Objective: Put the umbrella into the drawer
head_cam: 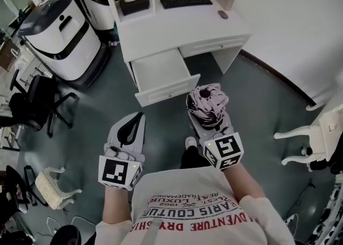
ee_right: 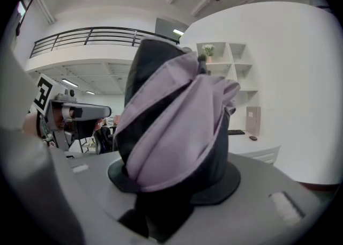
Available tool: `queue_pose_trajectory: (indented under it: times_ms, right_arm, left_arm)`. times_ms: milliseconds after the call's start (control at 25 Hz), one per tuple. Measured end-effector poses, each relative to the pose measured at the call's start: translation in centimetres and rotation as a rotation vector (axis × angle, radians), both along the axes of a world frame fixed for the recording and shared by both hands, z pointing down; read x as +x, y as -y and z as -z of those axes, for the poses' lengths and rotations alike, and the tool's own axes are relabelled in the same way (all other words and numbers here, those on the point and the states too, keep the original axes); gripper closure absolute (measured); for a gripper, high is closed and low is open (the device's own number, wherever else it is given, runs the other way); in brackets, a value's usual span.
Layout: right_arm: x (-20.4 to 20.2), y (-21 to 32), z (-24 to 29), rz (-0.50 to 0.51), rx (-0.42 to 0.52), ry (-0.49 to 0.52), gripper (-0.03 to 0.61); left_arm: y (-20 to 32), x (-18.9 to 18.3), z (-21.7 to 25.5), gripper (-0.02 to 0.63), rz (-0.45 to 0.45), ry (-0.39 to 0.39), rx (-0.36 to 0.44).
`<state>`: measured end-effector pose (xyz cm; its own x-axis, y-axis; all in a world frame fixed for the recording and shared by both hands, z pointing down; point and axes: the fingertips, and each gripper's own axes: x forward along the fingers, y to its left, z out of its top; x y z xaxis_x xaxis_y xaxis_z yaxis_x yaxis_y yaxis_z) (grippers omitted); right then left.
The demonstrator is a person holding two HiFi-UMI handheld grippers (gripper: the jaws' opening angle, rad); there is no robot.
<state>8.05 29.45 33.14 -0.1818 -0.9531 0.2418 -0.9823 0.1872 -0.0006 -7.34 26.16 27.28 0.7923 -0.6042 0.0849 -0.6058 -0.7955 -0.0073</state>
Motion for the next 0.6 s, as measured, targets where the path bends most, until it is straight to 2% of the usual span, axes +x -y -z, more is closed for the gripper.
queue_pose_trajectory:
  times_ms: [360, 600]
  right_arm:
    - [9.8, 9.2, -0.4, 0.138, -0.025, -0.032, 0.376]
    - [12.1, 13.6, -1.8, 0.264, -0.067, -0.011, 0.376]
  left_arm:
    - [7.5, 9.4, -0.3, 0.607, 0.152, -0.012, -0.016]
    - [10.6, 11.4, -1.5, 0.607, 0.254, -0.026, -0.065]
